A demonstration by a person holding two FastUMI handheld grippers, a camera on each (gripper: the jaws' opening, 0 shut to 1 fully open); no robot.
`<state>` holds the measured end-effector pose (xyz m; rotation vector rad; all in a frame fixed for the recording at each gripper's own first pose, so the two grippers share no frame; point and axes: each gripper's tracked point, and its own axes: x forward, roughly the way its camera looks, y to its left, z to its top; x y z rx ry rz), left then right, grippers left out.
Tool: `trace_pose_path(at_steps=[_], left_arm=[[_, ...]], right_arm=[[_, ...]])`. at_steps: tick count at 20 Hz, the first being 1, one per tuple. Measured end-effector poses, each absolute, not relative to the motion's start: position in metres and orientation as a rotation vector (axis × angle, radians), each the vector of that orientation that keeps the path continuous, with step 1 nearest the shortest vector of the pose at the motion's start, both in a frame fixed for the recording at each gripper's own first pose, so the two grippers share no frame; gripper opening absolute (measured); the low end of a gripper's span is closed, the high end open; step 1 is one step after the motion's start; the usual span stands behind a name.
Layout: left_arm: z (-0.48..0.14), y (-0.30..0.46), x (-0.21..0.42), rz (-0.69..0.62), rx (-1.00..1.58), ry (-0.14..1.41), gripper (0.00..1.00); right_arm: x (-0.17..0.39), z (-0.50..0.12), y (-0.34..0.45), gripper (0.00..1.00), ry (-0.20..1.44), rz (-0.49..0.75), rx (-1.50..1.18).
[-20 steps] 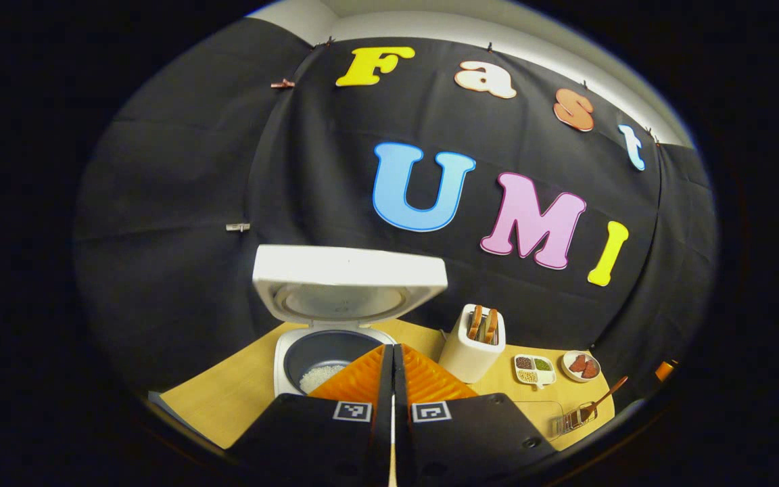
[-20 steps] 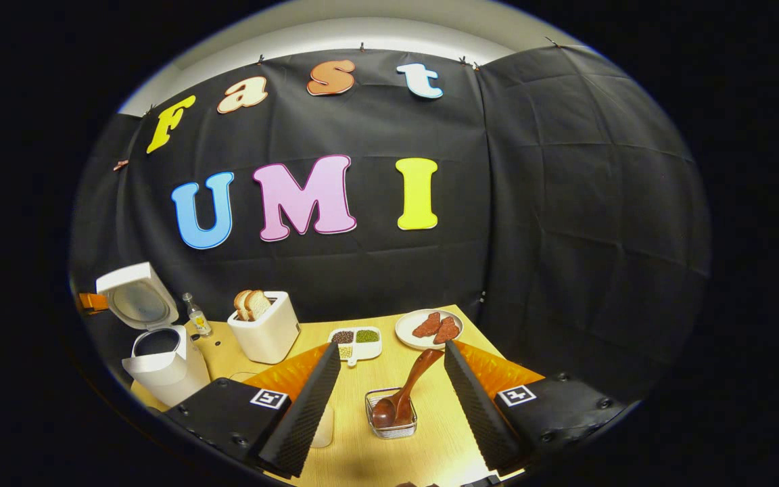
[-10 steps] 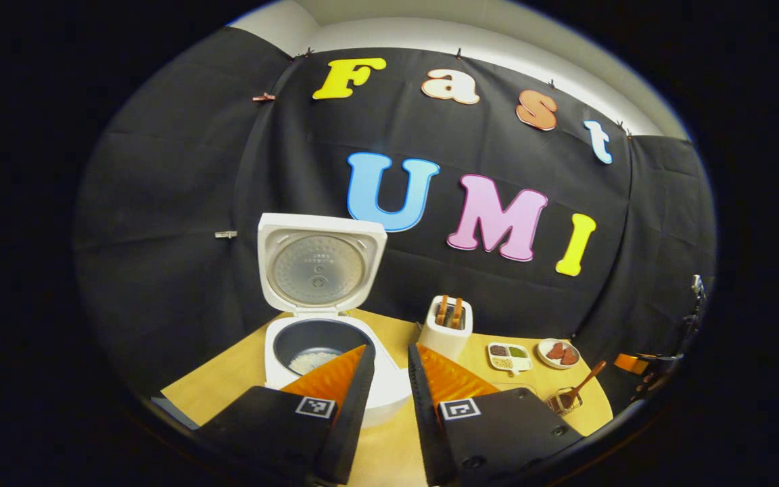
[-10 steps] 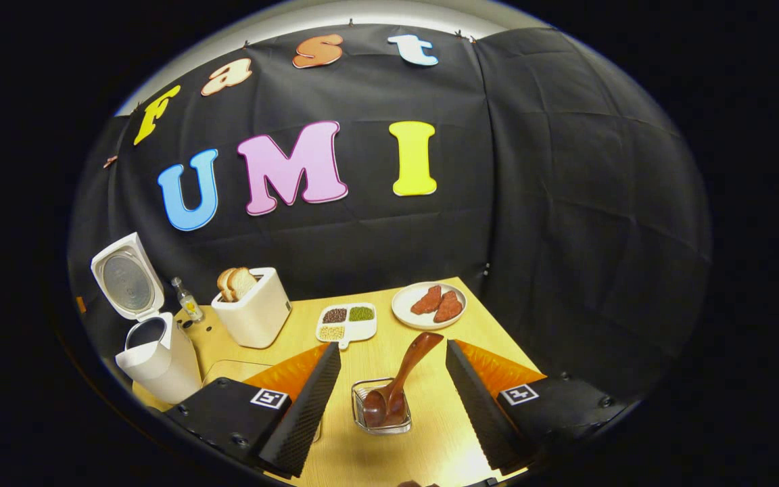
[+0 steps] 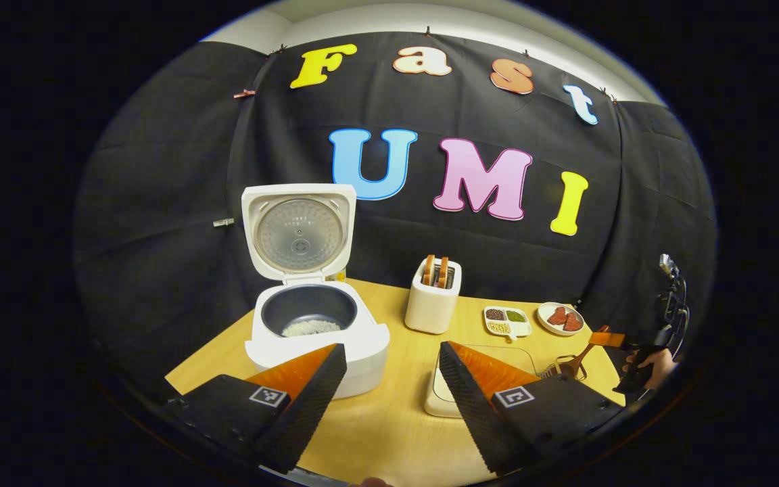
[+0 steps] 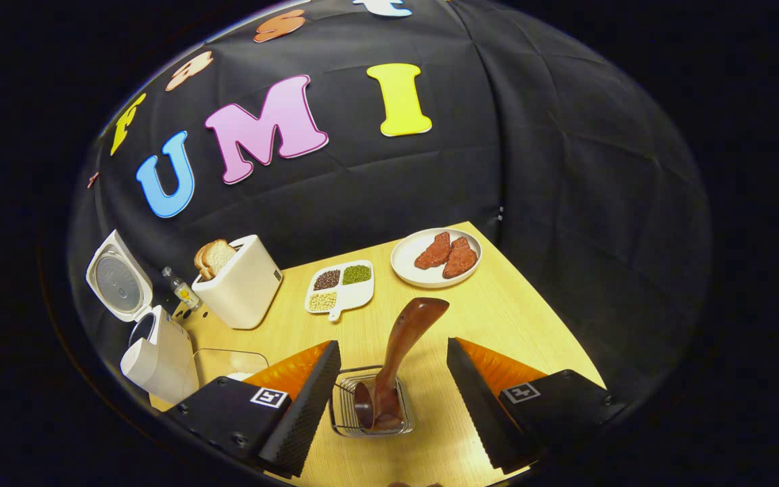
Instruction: Close the left gripper, press the button to open the rice cooker; take a wooden spoon from the chopstick holder with the right hand, scoop a spoonful of rice and pour it into the rice cooker, then put the wooden spoon back into the chopstick holder.
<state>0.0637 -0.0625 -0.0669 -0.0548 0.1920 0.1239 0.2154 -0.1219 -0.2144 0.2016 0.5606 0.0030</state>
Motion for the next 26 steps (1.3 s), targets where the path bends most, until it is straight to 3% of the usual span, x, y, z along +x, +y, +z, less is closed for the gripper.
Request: trace_pose_path(at_steps=[5,8,9,10,11,12,13,14,16,17,18,19,21,22,23,24,26], left_arm=[[-0.097,-0.071,0.056,0.19,-0.07,0.256,0.95],[-0.116,-0.076,0.048,0.224,-0.094,0.291,0.96],[-0.121,-0.078,0.046,0.231,-0.102,0.297,0.96],[-0.128,-0.08,0.043,0.235,-0.108,0.304,0.96],[-0.133,-0.082,0.042,0.241,-0.108,0.31,0.96],[-0.135,-0.082,0.039,0.249,-0.106,0.31,0.96],[-0.136,-0.082,0.039,0.255,-0.108,0.305,0.96],[-0.136,-0.084,0.038,0.256,-0.118,0.3,0.96],[-0.138,-0.089,0.037,0.243,-0.143,0.295,0.96],[-0.138,-0.09,0.037,0.236,-0.145,0.294,0.96],[-0.137,-0.089,0.037,0.232,-0.141,0.292,0.96],[-0.135,-0.087,0.038,0.228,-0.134,0.286,0.96],[-0.127,-0.084,0.04,0.216,-0.131,0.269,0.96],[-0.125,-0.081,0.041,0.209,-0.133,0.262,0.96],[-0.123,-0.078,0.041,0.204,-0.133,0.254,0.96],[-0.121,-0.073,0.04,0.201,-0.131,0.246,0.96],[-0.12,-0.063,0.039,0.191,-0.124,0.234,0.96]], right_arm=[[0.246,-0.26,-0.115,0.99,0.654,0.049,0.269],[0.262,-0.274,-0.111,0.88,0.698,0.049,0.343],[0.265,-0.275,-0.11,0.73,0.711,0.047,0.372],[0.264,-0.276,-0.109,0.69,0.726,0.041,0.391],[0.265,-0.278,-0.11,0.42,0.738,0.035,0.404],[0.261,-0.276,-0.107,0.42,0.75,0.035,0.422],[0.26,-0.275,-0.106,0.31,0.756,0.029,0.427],[0.257,-0.272,-0.104,0.27,0.753,0.04,0.426],[0.253,-0.264,-0.103,0.24,0.738,0.051,0.401],[0.252,-0.256,-0.103,0.17,0.721,0.051,0.397],[0.251,-0.244,-0.104,0.22,0.693,0.047,0.402],[0.25,-0.23,-0.102,0.15,0.671,0.049,0.41],[0.252,-0.208,-0.096,0.15,0.636,0.054,0.398],[0.253,-0.196,-0.093,0.2,0.612,0.057,0.378],[0.255,-0.183,-0.091,0.15,0.583,0.066,0.359],[0.256,-0.167,-0.085,0.2,0.554,0.075,0.352],[0.254,-0.144,-0.068,0.15,0.517,0.097,0.373]])
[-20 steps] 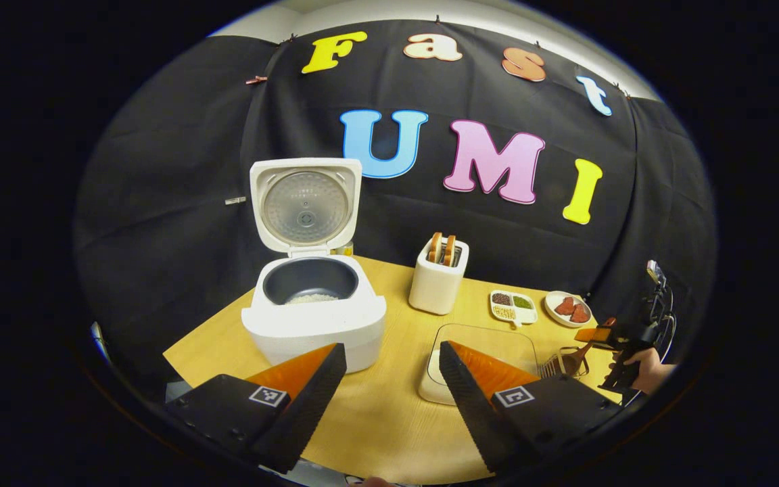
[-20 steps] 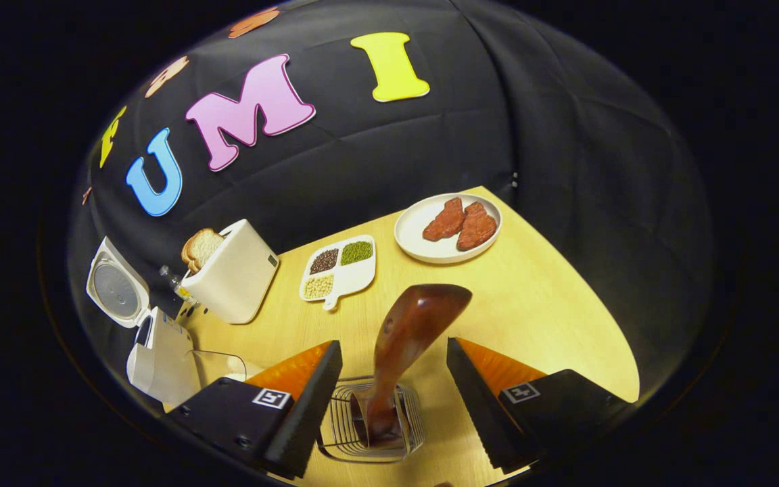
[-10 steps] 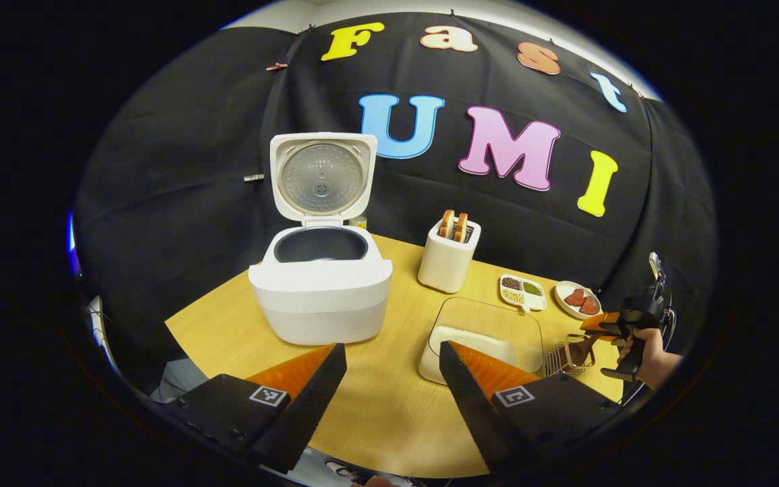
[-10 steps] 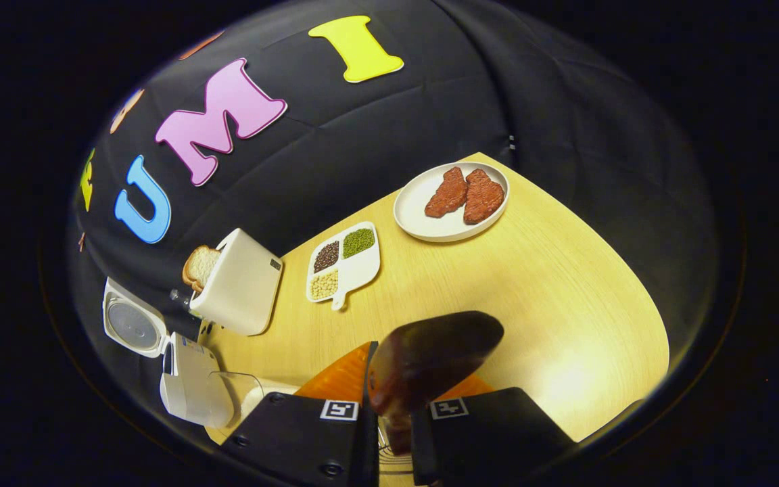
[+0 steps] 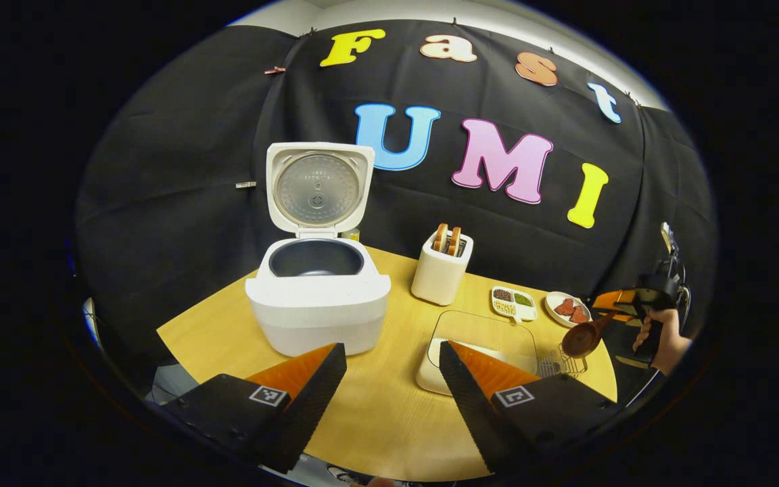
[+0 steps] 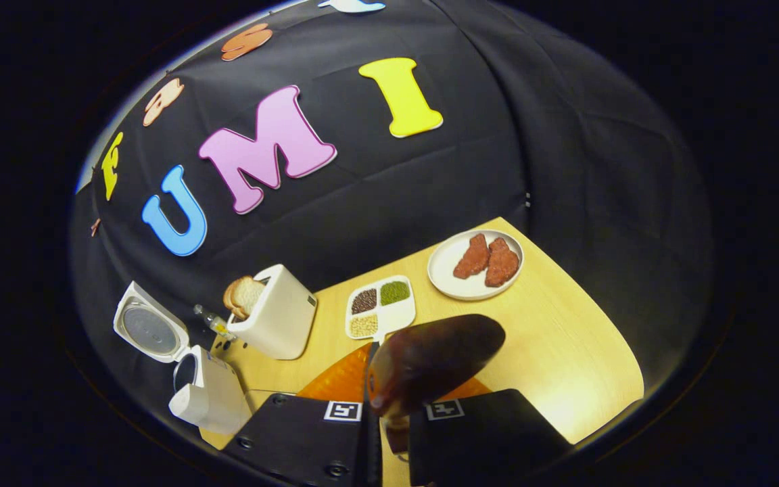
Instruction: Close the left gripper, press the button to open the rice cooker; take a wooden spoon from the chopstick holder with the right hand, scoop a spoonful of rice and pour it into the rice cooker, then put the wooden spoon back into the chopstick holder.
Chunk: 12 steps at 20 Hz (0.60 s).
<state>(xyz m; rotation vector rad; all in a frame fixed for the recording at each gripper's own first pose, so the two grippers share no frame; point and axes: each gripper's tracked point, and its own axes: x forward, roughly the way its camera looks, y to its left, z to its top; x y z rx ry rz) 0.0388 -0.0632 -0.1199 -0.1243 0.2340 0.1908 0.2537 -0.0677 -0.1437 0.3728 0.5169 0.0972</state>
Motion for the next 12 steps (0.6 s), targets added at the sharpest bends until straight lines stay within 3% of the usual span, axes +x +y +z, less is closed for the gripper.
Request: trace_pose_path(at_steps=[2,5,6,7,12], left_arm=[[-0.121,-0.052,0.038,0.174,-0.106,0.229,0.96],[-0.123,-0.036,0.038,0.148,-0.126,0.237,0.96],[-0.121,-0.033,0.038,0.136,-0.139,0.229,0.96],[-0.119,-0.026,0.038,0.132,-0.145,0.224,0.96],[-0.13,0.003,0.04,0.117,-0.147,0.238,0.96]], right_arm=[[0.245,-0.13,-0.039,0.19,0.505,0.149,0.391],[0.231,-0.122,0.008,0.15,0.5,0.239,0.363],[0.226,-0.12,0.026,0.19,0.491,0.271,0.348],[0.224,-0.118,0.041,0.15,0.481,0.294,0.328],[0.221,-0.146,0.094,0.14,0.443,0.331,0.202]])
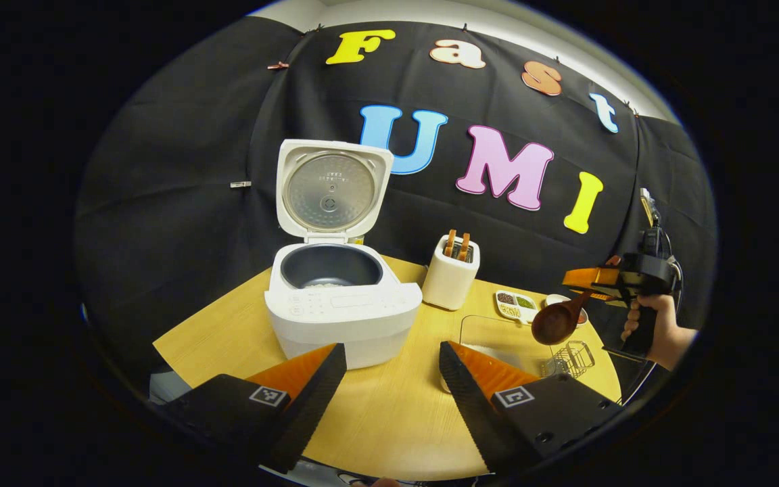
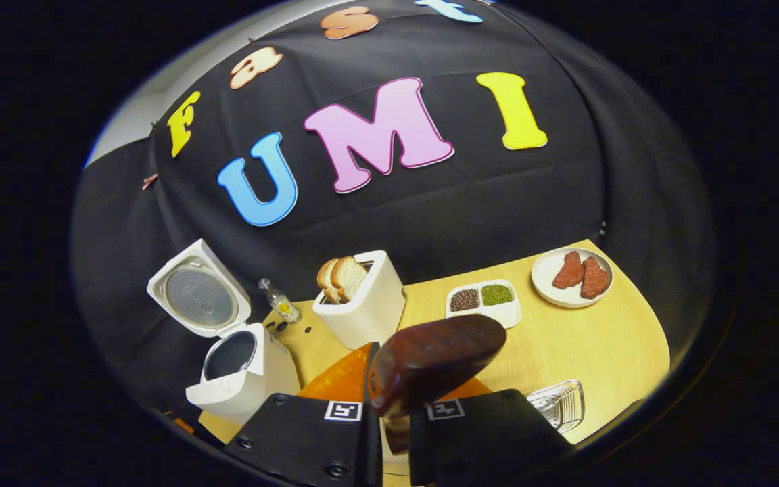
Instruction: Close the left gripper, press the button to open the rice cooker; take a wooden spoon from the chopstick holder with the right hand, scoop a spoonful of rice and pour it into the rice cooker, then put the wooden spoon back into the chopstick holder.
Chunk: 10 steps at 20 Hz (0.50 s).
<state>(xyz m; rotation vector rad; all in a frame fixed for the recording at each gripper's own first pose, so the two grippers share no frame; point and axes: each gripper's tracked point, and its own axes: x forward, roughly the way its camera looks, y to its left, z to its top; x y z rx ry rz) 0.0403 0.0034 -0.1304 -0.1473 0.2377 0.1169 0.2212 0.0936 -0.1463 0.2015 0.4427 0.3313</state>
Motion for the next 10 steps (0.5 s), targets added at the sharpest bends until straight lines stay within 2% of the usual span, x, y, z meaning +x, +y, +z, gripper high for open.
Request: trace_pose_path(at_steps=[6,10], left_arm=[[-0.167,0.026,0.054,0.042,-0.148,0.309,0.96],[-0.194,0.039,0.073,0.0,-0.169,0.303,0.96]], right_arm=[[0.223,-0.217,0.105,0.14,0.426,0.284,0.032],[0.23,-0.232,0.104,0.15,0.334,0.227,-0.108]])
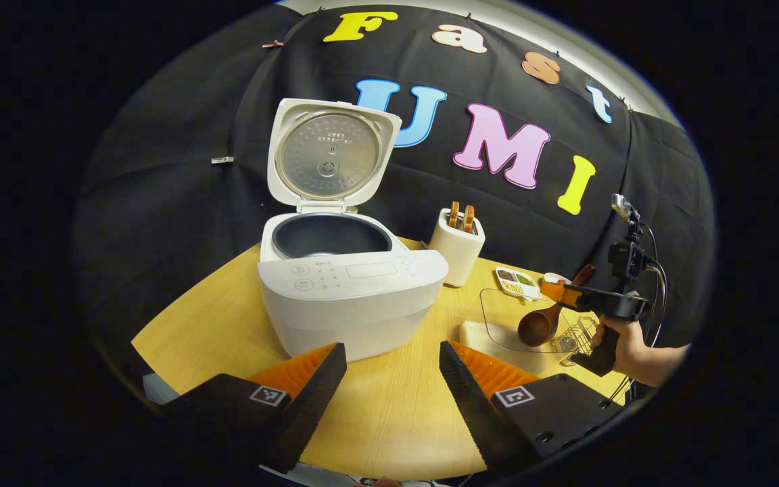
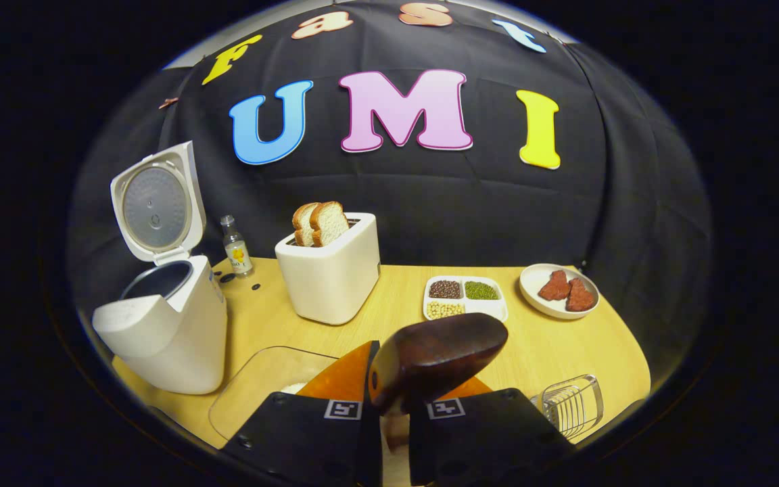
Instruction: Close the left gripper, press the button to open the rice cooker; take a wooden spoon from the chopstick holder with the right hand, scoop a spoonful of rice and pour it into the rice cooker, then put the wooden spoon back into the chopstick holder.
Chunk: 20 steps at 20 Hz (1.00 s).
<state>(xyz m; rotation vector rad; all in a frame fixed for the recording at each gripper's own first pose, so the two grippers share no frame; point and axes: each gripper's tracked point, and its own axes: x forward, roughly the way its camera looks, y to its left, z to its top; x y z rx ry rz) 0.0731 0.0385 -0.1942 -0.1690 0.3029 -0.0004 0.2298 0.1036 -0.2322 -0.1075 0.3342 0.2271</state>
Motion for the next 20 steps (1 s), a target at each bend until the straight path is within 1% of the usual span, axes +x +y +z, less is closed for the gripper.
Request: trace_pose_path(at_steps=[4,7,10,14,15,16,20], left_arm=[[-0.205,0.05,0.076,-0.004,-0.191,0.328,0.96],[-0.206,0.066,0.065,0.016,-0.225,0.328,0.96],[-0.208,0.071,0.053,0.009,-0.281,0.351,0.96],[-0.207,0.079,0.045,-0.004,-0.267,0.359,0.96],[-0.207,0.081,0.045,-0.002,-0.258,0.36,0.97],[-0.206,0.082,0.044,-0.001,-0.256,0.359,0.96],[-0.202,0.072,0.04,-0.024,-0.285,0.365,0.96]], right_arm=[[0.217,-0.245,0.125,0.16,0.328,0.247,-0.159],[0.199,-0.258,0.15,0.16,0.39,0.29,-0.103],[0.191,-0.261,0.158,0.15,0.437,0.296,-0.044],[0.183,-0.269,0.164,0.17,0.563,0.259,0.177],[0.183,-0.27,0.165,0.15,0.596,0.249,0.222],[0.181,-0.272,0.166,0.16,0.635,0.243,0.265],[0.179,-0.273,0.165,0.17,0.75,0.201,0.504]])
